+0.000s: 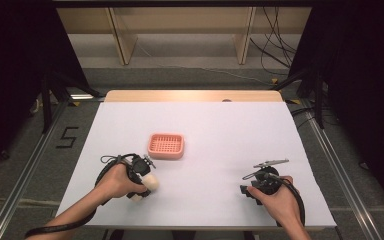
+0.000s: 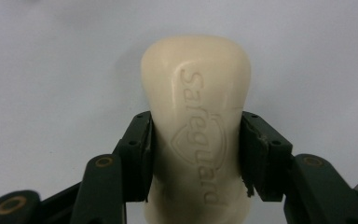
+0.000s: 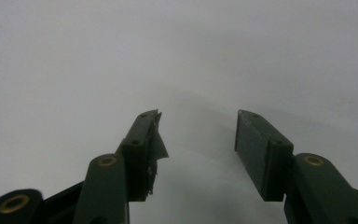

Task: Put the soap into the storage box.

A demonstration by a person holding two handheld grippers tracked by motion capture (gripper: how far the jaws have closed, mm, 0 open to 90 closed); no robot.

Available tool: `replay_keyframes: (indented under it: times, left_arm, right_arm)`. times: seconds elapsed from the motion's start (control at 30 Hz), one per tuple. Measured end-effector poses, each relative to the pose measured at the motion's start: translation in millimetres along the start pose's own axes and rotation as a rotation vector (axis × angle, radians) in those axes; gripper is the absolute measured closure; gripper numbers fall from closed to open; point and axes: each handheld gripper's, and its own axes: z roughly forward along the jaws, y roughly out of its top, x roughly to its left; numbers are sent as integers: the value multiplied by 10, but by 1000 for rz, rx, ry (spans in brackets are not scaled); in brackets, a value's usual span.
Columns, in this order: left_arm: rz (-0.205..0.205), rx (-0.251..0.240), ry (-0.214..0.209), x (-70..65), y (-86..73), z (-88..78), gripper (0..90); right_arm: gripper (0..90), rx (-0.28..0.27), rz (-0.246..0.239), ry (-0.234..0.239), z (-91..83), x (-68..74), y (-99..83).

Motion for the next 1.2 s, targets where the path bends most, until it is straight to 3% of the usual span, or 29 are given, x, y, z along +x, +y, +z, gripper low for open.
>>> replay_keyframes:
  times: [0.13,0.3,0.53,0.6,0.87,0.9,1.0,1.2]
  left_arm:
    - [3,-12,0,20,-4,-17,489]
    - [8,-14,2,40,-2,-24,489]
    - [39,-19,16,78,15,-58,489]
    - [42,-22,15,84,21,-66,489]
    - [77,-37,22,110,51,-94,489]
    - [80,-39,21,112,56,-96,489]
    - [95,-37,25,125,69,-105,489]
    - [84,-66,33,139,79,-117,490]
  right_arm:
    - [500,-10,-27,-5,-5,-15,-3]
    - [498,-4,4,-15,-1,3,-2]
    - [494,0,9,-2,3,8,-3]
    - [492,-2,-10,-3,4,-1,-5]
    - [489,-4,-9,-13,4,6,-5]
    - [488,-17,-28,-19,21,-7,-12]
    - [487,-4,8,-15,5,16,-3]
    - [486,-1,8,-15,13,2,-3]
